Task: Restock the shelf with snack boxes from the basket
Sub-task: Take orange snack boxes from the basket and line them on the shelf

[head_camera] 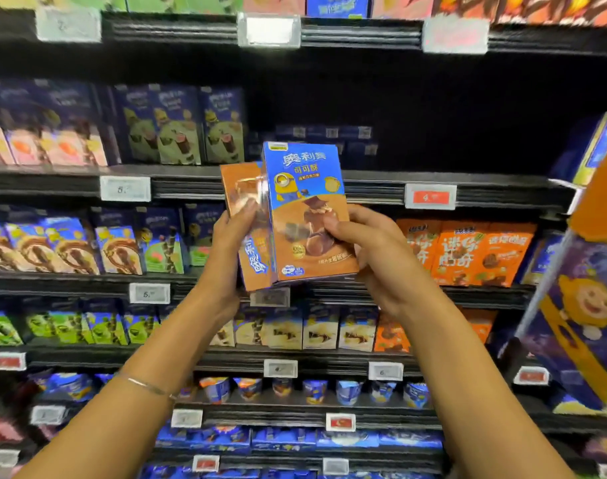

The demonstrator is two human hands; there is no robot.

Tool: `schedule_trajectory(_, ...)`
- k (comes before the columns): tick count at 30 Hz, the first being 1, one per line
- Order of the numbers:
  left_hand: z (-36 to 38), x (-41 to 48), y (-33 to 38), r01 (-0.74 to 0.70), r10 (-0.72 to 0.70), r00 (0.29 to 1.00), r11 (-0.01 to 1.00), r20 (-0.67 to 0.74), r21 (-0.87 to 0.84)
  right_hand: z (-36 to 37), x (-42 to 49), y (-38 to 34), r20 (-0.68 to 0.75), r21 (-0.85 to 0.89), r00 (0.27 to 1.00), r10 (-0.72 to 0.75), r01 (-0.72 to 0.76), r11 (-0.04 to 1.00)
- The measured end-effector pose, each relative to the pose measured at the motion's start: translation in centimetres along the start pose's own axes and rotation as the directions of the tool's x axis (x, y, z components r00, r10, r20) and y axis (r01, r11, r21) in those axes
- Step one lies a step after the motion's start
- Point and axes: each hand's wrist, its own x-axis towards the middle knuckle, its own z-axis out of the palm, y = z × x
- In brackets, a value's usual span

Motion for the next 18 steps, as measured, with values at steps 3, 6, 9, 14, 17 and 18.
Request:
schedule_trajectory(3, -2.4, 2.8, 1.5, -0.083, 0.082, 0.996, 0.996, 0.044, 0.016, 0.4, 3.7, -1.3, -0.060, 0.058, 0.998, 0.003, 0.000, 0.998)
schedule_trajectory(6, -5.0, 5.0, 3.1, -0.134, 0.132, 0.989, 0.991, 0.067, 0.022, 0.2, 8.0, -2.1, -0.134, 0.067, 0.991, 0.027, -0.018, 0.998)
schedule_trajectory(9, -6.9, 6.9, 5.0, -0.173, 0.173, 0.982, 0.985, 0.073, 0.001, 0.2, 12.4, -2.5, -0.200, -0.004, 0.980, 0.000, 0.000, 1.000)
schedule_trajectory(14, -6.5, 9.1, 8.4, -0.218, 0.216, 0.970, 0.976, 0.111, 0.012, 0.8, 20.0, -3.4, -0.243, -0.112, 0.970, -0.023, -0.005, 0.994)
schedule_trajectory(17, -5.6, 10.1, 9.4, -0.270, 0.262, 0.957, 0.962, 0.123, 0.053, 0.9, 24.5, -3.8, -0.277, -0.125, 0.961, -0.012, -0.024, 0.992)
schedule_trajectory(18, -5.4, 10.4, 9.7, -0.279, 0.272, 0.955, 0.959, 0.116, 0.054, 1.1, 26.0, -3.6, -0.292, -0.160, 0.956, -0.020, -0.028, 0.987)
